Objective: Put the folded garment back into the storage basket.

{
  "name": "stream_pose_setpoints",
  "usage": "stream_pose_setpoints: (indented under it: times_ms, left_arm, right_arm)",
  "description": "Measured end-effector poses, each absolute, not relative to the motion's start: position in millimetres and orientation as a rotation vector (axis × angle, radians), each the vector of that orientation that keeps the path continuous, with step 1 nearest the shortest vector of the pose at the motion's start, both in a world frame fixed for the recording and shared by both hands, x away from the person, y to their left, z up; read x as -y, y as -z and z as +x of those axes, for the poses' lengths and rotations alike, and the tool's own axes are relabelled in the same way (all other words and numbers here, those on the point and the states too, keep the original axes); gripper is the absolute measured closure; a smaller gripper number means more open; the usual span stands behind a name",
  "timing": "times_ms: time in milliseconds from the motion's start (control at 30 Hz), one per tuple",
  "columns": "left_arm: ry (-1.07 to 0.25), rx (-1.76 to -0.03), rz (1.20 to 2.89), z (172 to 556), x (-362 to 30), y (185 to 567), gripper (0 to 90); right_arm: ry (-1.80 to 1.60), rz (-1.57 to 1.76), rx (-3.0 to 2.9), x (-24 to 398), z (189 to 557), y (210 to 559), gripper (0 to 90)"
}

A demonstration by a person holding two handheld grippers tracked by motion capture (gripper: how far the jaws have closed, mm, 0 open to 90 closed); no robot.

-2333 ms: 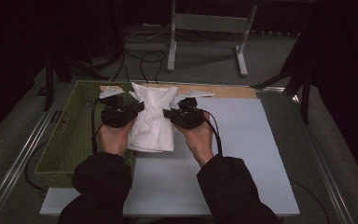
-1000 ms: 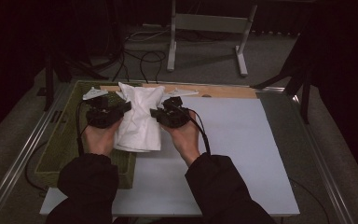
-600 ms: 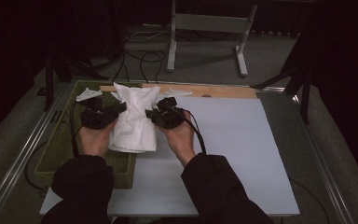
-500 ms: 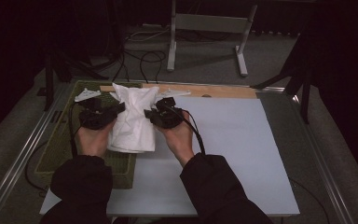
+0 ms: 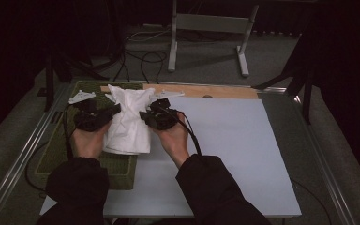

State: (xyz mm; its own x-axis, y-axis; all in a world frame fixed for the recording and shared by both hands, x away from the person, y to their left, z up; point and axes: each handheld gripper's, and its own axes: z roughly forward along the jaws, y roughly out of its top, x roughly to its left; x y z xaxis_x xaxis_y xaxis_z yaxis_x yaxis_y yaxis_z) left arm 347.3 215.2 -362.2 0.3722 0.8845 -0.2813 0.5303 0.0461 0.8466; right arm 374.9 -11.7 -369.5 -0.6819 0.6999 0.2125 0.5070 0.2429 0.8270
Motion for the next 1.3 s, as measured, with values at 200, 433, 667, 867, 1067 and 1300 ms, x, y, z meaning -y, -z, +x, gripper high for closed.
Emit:
stream_pose_setpoints:
  times_ms: [200,433,667,867,1067,1300]
  left_arm:
    - [-0.441,-1.290,1.620,346.9,-218.0,363.0,83.6]
    - [-0.443,-1.296,1.618,346.6,-222.0,364.8,83.6]
    - [-0.449,-1.300,1.620,346.6,-226.6,366.8,83.6]
    - [-0.456,-1.308,1.615,346.3,-231.4,368.5,83.7]
    - [-0.460,-1.314,1.608,345.3,-236.4,369.8,83.6]
    - [-0.460,-1.328,1.600,344.5,-242.8,372.4,83.6]
  right_arm:
    - [-1.415,1.136,-2.313,8.1,374.9,370.8,81.5]
    - [-1.403,1.137,-2.321,3.5,374.7,372.0,81.5]
    - [-1.406,1.132,-2.323,-1.5,375.4,374.2,81.4]
    - [-1.401,1.131,-2.328,-8.0,375.1,375.3,81.4]
    - [-1.395,1.118,-2.336,-14.6,374.2,375.9,81.4]
    - [-1.395,1.117,-2.340,-21.9,373.8,378.7,81.4]
